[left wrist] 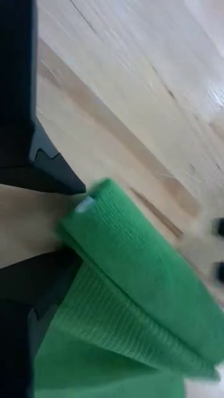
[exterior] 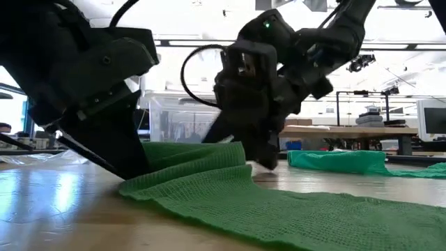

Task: Roll bandage
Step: Roll the green bandage

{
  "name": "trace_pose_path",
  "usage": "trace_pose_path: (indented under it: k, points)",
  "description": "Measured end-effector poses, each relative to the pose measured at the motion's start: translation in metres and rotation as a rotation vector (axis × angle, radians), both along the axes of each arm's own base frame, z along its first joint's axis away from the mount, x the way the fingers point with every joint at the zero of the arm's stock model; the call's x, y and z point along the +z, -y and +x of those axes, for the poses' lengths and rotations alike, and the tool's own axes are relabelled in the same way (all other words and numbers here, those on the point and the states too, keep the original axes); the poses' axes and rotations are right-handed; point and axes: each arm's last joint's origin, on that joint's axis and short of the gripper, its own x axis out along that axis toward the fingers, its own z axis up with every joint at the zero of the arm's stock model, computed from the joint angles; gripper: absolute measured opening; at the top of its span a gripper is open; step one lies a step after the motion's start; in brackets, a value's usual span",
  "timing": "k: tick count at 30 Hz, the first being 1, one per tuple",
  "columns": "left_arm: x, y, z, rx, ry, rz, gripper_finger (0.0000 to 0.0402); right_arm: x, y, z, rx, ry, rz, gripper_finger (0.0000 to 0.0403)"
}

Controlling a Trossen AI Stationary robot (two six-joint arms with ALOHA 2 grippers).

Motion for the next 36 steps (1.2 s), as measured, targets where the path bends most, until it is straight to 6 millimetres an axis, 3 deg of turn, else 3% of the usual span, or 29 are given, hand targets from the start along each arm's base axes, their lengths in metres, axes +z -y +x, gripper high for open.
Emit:
trace_pose_path:
  k: [3,7,11,21,29,36]
  points:
    - [0.011,0.004,-0.012,-0.026,-0.039,-0.018,0.0155,0.007,-0.001,-0.005,-0.003,-0.026,-0.079,0.0169]
    - [0.030,0.013,-0.021,-0.075,-0.030,-0.080,0.0155,0.003,-0.012,-0.012,0.053,-0.071,-0.114,0.0169]
    - [0.033,0.016,-0.028,-0.083,-0.028,-0.062,0.0155,0.003,-0.024,-0.015,0.081,-0.063,-0.159,0.0169]
    - [0.031,-0.011,-0.036,0.194,-0.058,0.052,0.0135,-0.001,-0.056,-0.028,0.082,-0.112,-0.403,0.0169]
    - [0.014,-0.029,-0.012,0.125,0.037,-0.002,0.0067,-0.001,-0.079,-0.034,0.051,-0.060,-0.499,0.0169]
    - [0.005,-0.042,0.009,-0.032,0.142,-0.020,0.0011,0.000,-0.076,-0.033,-0.029,-0.029,-0.635,0.0169]
